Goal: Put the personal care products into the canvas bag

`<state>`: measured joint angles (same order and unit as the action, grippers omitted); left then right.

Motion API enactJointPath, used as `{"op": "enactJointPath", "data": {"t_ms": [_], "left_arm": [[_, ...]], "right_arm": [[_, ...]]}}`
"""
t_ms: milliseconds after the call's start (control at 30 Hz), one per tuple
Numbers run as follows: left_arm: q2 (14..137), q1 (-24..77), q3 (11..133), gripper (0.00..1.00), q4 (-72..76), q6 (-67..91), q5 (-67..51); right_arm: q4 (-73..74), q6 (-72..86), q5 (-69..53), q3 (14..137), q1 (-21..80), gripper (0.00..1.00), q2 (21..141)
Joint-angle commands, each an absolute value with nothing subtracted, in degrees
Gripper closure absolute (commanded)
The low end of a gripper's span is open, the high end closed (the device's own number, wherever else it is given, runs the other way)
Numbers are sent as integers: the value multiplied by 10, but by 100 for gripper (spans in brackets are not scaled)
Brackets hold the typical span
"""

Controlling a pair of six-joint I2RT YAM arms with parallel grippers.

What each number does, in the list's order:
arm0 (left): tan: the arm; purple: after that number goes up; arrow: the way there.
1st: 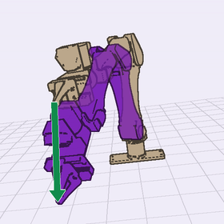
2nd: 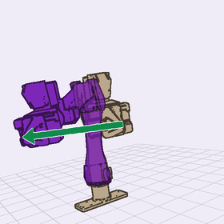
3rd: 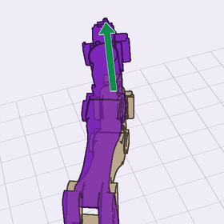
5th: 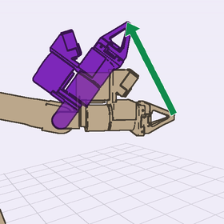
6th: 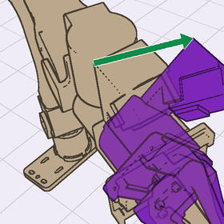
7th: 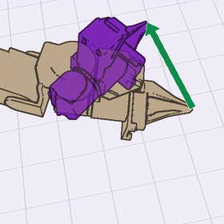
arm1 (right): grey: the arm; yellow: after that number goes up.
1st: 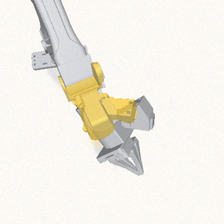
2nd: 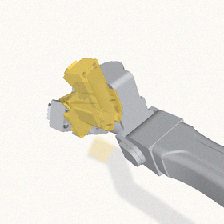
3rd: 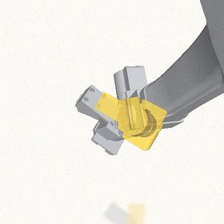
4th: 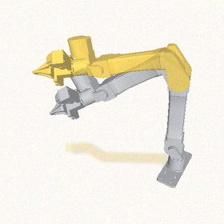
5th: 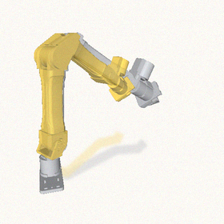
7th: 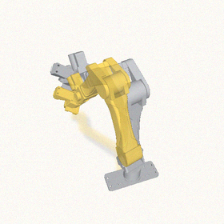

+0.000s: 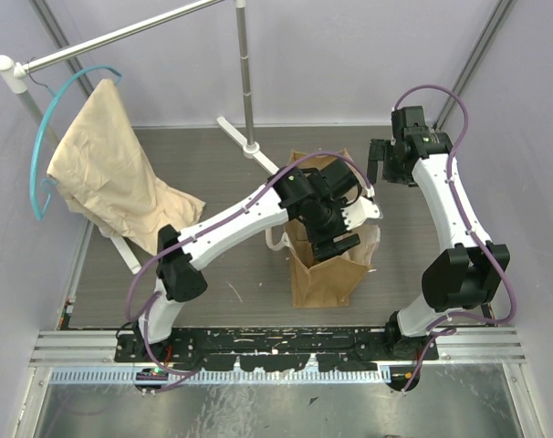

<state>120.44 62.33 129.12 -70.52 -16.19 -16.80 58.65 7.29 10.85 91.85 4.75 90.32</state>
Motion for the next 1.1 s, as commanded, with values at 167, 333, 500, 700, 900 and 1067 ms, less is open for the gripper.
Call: {"op": "enactJointPath", "data": {"t_ms": [167, 333, 500, 700, 900, 1067], "left_arm": [[1221, 625, 1314, 100, -701, -180, -140], [1218, 625, 1291, 99, -718, -194, -77], [1227, 625, 1283, 96, -718, -197, -69], [1248, 625, 1295, 90, -711, -196, -75], [1263, 625, 1296, 74, -701, -195, -98], [1281, 625, 1287, 66, -698, -193, -101]], "right_arm": [[569, 60, 111, 923, 47, 0, 909], [567, 58, 108, 926, 47, 0, 914], [567, 58, 99, 932, 47, 0, 923], [567, 56, 98, 936, 47, 0, 927], [567, 55, 98, 940, 47, 0, 929], [565, 55, 97, 938, 47, 0, 928]]}}
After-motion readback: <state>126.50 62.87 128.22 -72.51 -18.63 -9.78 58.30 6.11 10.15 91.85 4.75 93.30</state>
